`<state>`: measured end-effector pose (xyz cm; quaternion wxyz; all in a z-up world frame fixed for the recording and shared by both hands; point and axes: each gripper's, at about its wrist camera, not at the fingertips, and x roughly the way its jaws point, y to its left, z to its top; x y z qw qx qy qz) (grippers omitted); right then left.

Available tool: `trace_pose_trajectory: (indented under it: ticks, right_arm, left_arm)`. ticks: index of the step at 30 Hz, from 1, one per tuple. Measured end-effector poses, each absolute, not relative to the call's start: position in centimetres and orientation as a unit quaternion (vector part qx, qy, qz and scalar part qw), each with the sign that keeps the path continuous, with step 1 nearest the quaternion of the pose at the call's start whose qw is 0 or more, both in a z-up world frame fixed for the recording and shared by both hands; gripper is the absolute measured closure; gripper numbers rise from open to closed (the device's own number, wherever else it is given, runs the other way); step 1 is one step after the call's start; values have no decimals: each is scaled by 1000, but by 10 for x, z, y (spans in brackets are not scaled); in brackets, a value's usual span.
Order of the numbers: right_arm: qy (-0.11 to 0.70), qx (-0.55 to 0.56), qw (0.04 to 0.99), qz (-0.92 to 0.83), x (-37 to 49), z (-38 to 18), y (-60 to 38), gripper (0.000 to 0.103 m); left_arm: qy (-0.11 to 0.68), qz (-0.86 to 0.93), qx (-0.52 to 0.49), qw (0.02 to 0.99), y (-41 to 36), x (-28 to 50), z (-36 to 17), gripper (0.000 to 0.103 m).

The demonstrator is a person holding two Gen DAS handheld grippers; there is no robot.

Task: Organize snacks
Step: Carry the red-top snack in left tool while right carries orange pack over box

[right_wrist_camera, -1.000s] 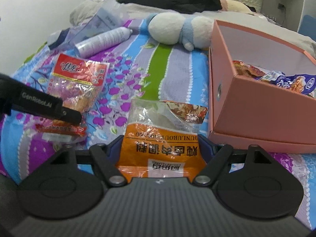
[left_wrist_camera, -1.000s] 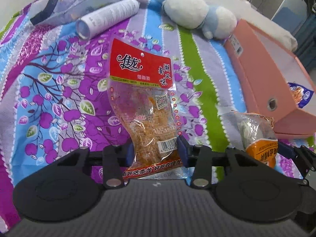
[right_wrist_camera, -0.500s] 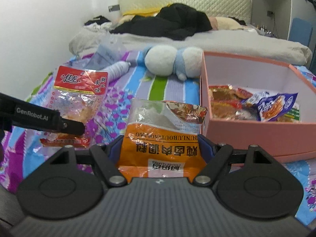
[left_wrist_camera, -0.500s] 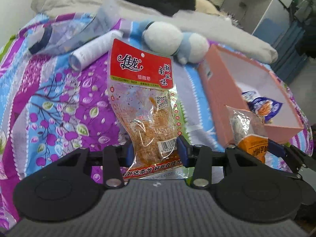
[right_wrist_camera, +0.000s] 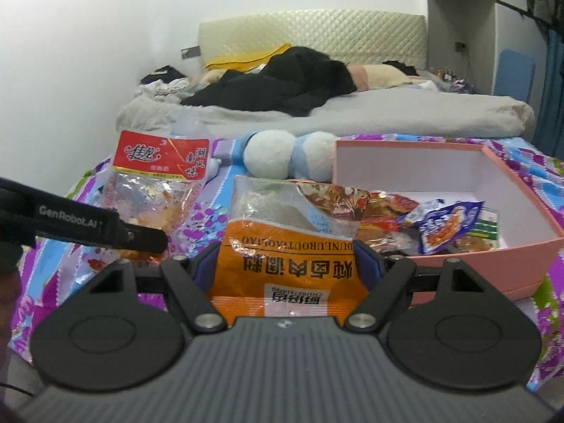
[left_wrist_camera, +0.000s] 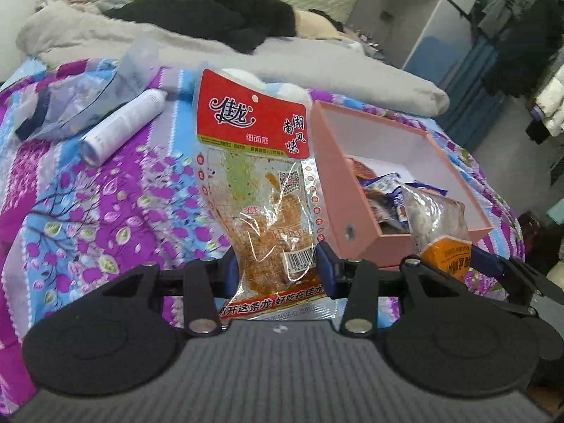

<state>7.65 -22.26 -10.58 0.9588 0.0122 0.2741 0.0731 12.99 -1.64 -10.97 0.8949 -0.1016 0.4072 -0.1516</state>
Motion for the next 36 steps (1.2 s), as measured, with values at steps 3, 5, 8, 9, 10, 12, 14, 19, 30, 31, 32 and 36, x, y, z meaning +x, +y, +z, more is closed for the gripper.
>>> trace_pose_trajectory:
  ticks: [3,5,8,9,10,12,14,19,30,31,32,36]
  right_arm:
    - [270,13,961,61,69,-102,-233,23]
    - [269,16,962,50,66,-102,-241,23]
    - [269,25,962,30,66,-103,-256,23]
    - [268,28,963,24,68,-103,-261,23]
    - [267,31,963,17,69,-103,-266,23]
    - [262,36,965,3,74,-102,-275,23]
    - [255,40,966,-9,81,-100,-283,23]
    - [233,42,971,-32,102,-87,-305,23]
    - [244,66,964,-83,156,-91,-356,23]
    - [250,67,962,-86,161,-94,-361,23]
    - [257,69,960,-89,167,-96,-366,23]
    - [282,66,953,-90,187,-104,-379,23]
  left_arm:
    - [403,-168,-101,894,-27,132,-105,54]
    - [404,-179,-100,892,-35,135,-104,54]
    - [403,-196,-95,889,-49,141,-103,54]
    - [404,-199,-92,888,-54,144,-103,54]
    - [404,-204,-89,887,-60,148,-104,54]
    - [408,-216,-91,883,-70,159,-105,54]
    - [408,-228,-89,880,-80,170,-103,54]
    - [402,-248,-78,878,-109,201,-95,54]
    - [415,-267,-44,869,-172,272,-108,54]
    - [420,-267,-42,866,-176,278,-112,54]
    - [426,-266,-43,864,-181,285,-116,53]
    - [448,-265,-47,853,-190,305,-130,53]
